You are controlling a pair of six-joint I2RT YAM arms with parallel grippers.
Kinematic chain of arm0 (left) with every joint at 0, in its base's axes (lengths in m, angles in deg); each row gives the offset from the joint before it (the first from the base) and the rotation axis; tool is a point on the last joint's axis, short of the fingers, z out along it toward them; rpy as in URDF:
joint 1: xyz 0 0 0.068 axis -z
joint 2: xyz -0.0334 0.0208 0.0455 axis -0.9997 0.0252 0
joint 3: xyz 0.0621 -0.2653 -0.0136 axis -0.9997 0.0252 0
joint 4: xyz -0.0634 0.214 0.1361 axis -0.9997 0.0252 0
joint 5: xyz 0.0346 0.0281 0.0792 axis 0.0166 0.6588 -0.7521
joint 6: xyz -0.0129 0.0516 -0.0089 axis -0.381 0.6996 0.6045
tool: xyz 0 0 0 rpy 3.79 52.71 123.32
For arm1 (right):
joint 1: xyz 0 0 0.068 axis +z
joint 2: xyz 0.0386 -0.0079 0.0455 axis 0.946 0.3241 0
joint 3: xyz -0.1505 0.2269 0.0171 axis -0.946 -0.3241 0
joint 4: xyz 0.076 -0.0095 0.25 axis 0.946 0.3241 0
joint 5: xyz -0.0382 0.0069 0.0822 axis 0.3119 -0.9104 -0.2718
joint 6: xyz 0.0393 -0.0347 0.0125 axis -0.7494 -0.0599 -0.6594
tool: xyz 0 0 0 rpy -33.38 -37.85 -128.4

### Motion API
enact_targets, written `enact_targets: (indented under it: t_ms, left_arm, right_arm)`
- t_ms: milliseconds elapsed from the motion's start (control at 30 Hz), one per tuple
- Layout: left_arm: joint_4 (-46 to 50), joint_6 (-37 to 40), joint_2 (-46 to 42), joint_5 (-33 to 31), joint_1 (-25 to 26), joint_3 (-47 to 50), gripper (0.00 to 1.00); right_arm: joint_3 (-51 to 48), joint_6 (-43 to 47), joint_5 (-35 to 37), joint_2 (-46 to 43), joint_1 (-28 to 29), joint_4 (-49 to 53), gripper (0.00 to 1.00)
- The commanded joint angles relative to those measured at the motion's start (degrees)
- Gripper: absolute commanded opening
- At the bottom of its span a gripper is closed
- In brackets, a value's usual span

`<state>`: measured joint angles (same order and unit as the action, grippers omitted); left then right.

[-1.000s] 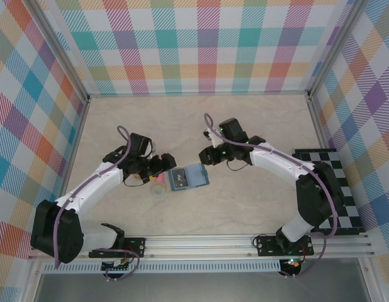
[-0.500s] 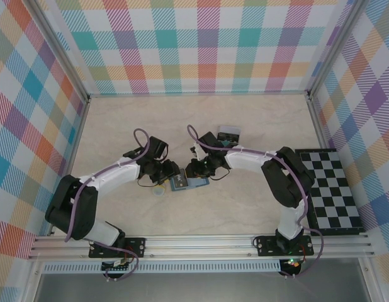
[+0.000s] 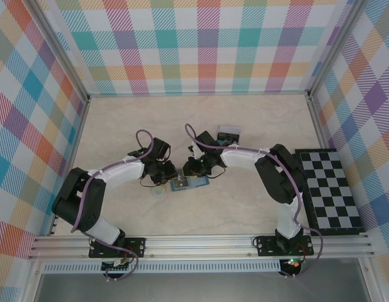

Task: Take the credit cards out of the card holder

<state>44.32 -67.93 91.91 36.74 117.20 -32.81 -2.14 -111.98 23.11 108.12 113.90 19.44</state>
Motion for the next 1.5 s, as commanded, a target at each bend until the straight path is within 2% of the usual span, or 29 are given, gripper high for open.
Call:
enact_targets:
  t_ms: [0,367,1200,1467]
  left_arm:
    - [-0.49,-0.83,1.22,-1.1,0.45,1.45,0.14]
    - [0.07,-0.3,2.29,-1.74,0.67,3.99,0.12]
    - [0.15,-0.16,4.11,-1.22,0.89,2.91,0.07]
    - [0.5,0.22,4.26,-1.13,0.89,1.92,0.07]
  right_arm:
    - [2.0,-0.88,0.98,1.09,0.34,0.92,0.21]
    - [3.29,-0.38,3.03,3.68,0.35,3.54,0.19]
    - [5.97,2.58,-1.69,7.1,1.19,5.92,0.2]
    - [5.31,3.46,-4.75,5.02,1.22,3.63,0.12]
